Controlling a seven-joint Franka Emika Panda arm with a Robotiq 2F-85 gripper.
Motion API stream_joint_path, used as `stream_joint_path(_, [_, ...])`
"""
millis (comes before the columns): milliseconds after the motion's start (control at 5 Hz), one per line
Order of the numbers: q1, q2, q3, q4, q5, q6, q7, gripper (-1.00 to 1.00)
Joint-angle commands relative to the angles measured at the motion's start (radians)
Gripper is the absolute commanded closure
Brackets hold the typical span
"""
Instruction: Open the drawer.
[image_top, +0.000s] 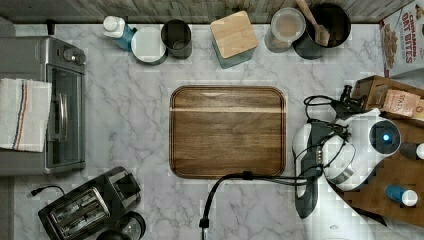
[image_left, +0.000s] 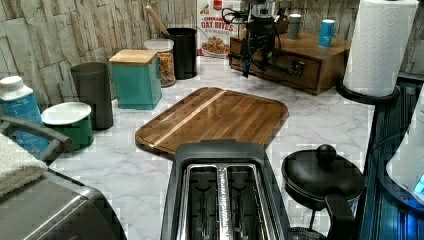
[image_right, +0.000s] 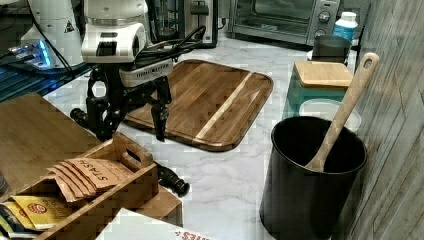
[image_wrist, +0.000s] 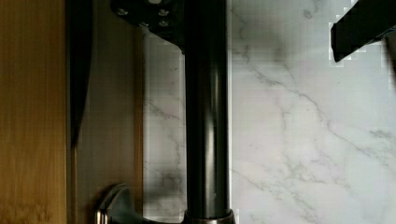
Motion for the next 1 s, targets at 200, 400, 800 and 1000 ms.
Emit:
stream_joint_path(200, [0.202, -0.011, 0.155, 0.097, 0.039, -0.138, 0.263, -1.0])
stream_joint_path(400, [0.267, -0.019, 0.192, 0.074, 0.035, -0.092, 0.368, -1.0])
stream_joint_path(800, [0.363, -0.048, 0.275, 0.034, 0.022, -0.046, 0.528, -1.0])
stream_joint_path(1000, [0.375, -0.05, 0.292, 0.034, 0.025, -0.053, 0.543, -1.0])
